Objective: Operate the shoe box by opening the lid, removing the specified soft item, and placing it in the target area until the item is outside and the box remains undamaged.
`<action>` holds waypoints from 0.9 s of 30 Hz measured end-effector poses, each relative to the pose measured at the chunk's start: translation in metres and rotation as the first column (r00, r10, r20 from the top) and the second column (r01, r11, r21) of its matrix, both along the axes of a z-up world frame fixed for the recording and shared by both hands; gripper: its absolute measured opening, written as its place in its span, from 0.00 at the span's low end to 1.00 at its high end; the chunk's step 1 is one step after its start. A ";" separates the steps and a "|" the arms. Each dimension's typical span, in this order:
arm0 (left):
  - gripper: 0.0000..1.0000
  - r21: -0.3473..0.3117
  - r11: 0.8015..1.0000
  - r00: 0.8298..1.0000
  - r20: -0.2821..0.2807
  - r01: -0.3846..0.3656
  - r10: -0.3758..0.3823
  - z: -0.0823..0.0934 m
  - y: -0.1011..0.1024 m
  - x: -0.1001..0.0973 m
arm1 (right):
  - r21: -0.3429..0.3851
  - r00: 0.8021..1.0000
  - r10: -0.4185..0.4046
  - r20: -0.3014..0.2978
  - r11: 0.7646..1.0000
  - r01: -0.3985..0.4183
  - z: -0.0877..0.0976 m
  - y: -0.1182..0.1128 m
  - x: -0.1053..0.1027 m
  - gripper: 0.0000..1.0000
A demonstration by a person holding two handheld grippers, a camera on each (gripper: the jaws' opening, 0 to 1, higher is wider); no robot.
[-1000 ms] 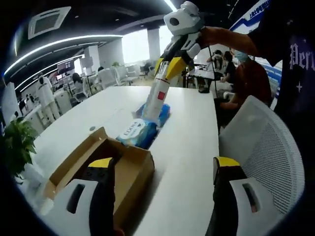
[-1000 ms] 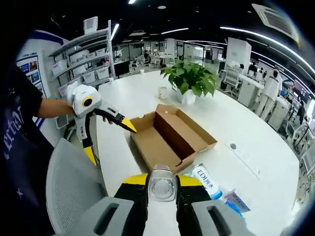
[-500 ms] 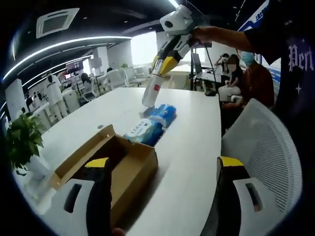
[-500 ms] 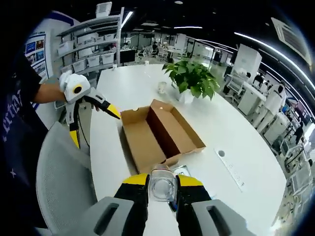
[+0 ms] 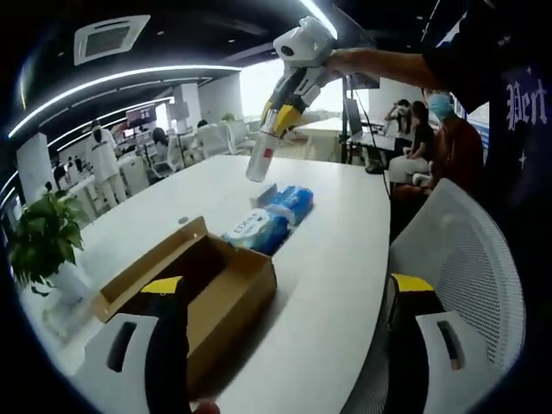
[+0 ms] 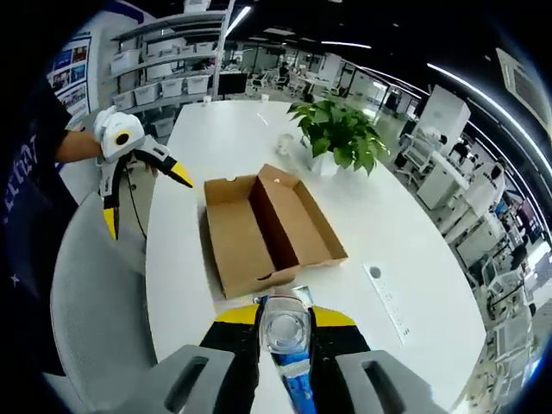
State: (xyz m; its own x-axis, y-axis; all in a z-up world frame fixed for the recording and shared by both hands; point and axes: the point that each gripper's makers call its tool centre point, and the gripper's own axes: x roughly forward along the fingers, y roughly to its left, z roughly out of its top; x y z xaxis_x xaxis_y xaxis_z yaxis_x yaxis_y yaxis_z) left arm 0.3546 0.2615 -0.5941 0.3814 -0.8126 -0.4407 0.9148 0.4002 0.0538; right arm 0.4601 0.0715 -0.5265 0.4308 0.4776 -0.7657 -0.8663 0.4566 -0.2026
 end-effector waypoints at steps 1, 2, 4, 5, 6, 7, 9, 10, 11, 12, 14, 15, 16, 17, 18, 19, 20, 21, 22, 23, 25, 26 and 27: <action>0.98 -0.001 1.000 1.000 0.001 -0.003 0.003 0.000 0.001 -0.001 | -0.007 1.000 0.006 0.003 1.000 -0.006 0.000 -0.001 0.001 0.16; 0.98 -0.001 1.000 1.000 0.001 -0.007 0.007 0.000 0.002 -0.001 | -0.012 1.000 0.007 0.003 1.000 -0.007 0.000 -0.001 0.003 0.16; 0.99 -0.001 1.000 1.000 -0.001 -0.015 0.015 0.000 0.003 -0.002 | -0.027 1.000 0.023 0.006 0.999 -0.022 -0.001 -0.002 0.004 0.16; 0.99 -0.003 1.000 1.000 -0.002 -0.019 0.019 0.000 0.004 -0.002 | -0.030 1.000 0.027 0.005 0.999 -0.027 -0.002 -0.002 0.006 0.16; 0.99 -0.004 1.000 1.000 -0.002 -0.020 0.020 0.000 0.004 -0.002 | -0.032 1.000 0.030 0.005 0.999 -0.030 -0.002 -0.002 0.007 0.16; 0.99 -0.002 1.000 1.000 -0.002 -0.022 0.022 -0.001 0.005 -0.003 | -0.035 0.999 0.034 0.004 0.999 -0.034 -0.003 -0.002 0.008 0.16; 0.99 0.000 1.000 1.000 -0.002 -0.025 0.025 -0.001 0.006 -0.004 | -0.046 0.999 0.047 0.004 0.998 -0.047 -0.005 -0.002 0.009 0.16; 0.99 0.000 1.000 1.000 -0.003 -0.027 0.027 -0.002 0.006 -0.004 | -0.054 0.999 0.052 0.004 0.997 -0.052 -0.007 -0.003 0.011 0.16; 0.99 0.000 1.000 1.000 -0.003 -0.030 0.030 -0.002 0.006 -0.004 | -0.058 0.998 0.055 0.004 0.997 -0.054 -0.007 -0.003 0.012 0.16; 0.99 0.000 0.999 0.999 -0.003 -0.032 0.032 -0.002 0.007 -0.005 | -0.061 0.998 0.055 0.003 0.997 -0.055 -0.008 -0.003 0.014 0.16; 0.99 -0.003 0.999 0.999 -0.004 -0.039 0.039 -0.002 0.008 -0.006 | -0.066 0.998 0.061 0.002 0.996 -0.061 -0.009 -0.004 0.015 0.16; 0.99 -0.002 0.999 0.999 -0.004 -0.040 0.040 -0.002 0.008 -0.006 | -0.067 0.998 0.061 0.001 0.996 -0.061 -0.010 -0.004 0.016 0.16; 0.99 -0.002 0.999 0.999 -0.004 -0.043 0.043 -0.003 0.009 -0.006 | -0.073 0.998 0.066 0.000 0.995 -0.066 -0.011 -0.005 0.017 0.16; 0.99 -0.003 0.999 0.999 -0.002 -0.047 0.047 -0.002 0.009 -0.006 | -0.078 0.997 0.071 0.000 0.994 -0.071 -0.012 -0.006 0.018 0.16; 0.99 -0.004 0.999 0.999 -0.002 -0.049 0.049 -0.002 0.010 -0.006 | -0.080 0.998 0.071 0.000 0.994 -0.070 -0.012 -0.007 0.019 0.16; 0.99 -0.004 0.999 0.999 -0.004 -0.051 0.051 -0.003 0.010 -0.007 | -0.082 0.997 0.071 0.001 0.994 -0.070 -0.013 -0.008 0.019 0.16; 0.99 -0.003 0.999 0.999 -0.004 -0.051 0.051 -0.003 0.011 -0.007 | -0.087 0.997 0.071 0.000 0.994 -0.071 -0.014 -0.008 0.020 0.16; 0.99 -0.002 0.999 0.999 -0.003 -0.054 0.054 -0.003 0.012 -0.007 | -0.092 0.997 0.074 0.000 0.993 -0.073 -0.015 -0.009 0.020 0.16; 0.99 -0.003 0.998 0.998 -0.004 -0.055 0.055 -0.002 0.012 -0.007 | -0.096 0.997 0.077 0.000 0.992 -0.076 -0.016 -0.010 0.020 0.16; 0.99 -0.005 0.998 0.998 -0.004 -0.055 0.055 -0.002 0.012 -0.007 | -0.102 0.997 0.079 -0.002 0.992 -0.079 -0.017 -0.011 0.021 0.16; 0.99 -0.009 0.998 0.998 0.002 -0.058 0.058 0.000 0.013 -0.007 | -0.106 0.997 0.081 -0.003 0.991 -0.080 -0.019 -0.011 0.023 0.16; 0.99 -0.013 0.998 0.998 0.009 -0.067 0.067 0.001 0.013 -0.006 | -0.109 0.997 0.082 -0.002 0.991 -0.082 -0.019 -0.011 0.023 0.16; 0.99 -0.016 0.997 0.997 0.008 -0.072 0.072 0.002 0.013 -0.006 | -0.114 0.996 0.086 -0.002 0.990 -0.085 -0.020 -0.012 0.024 0.16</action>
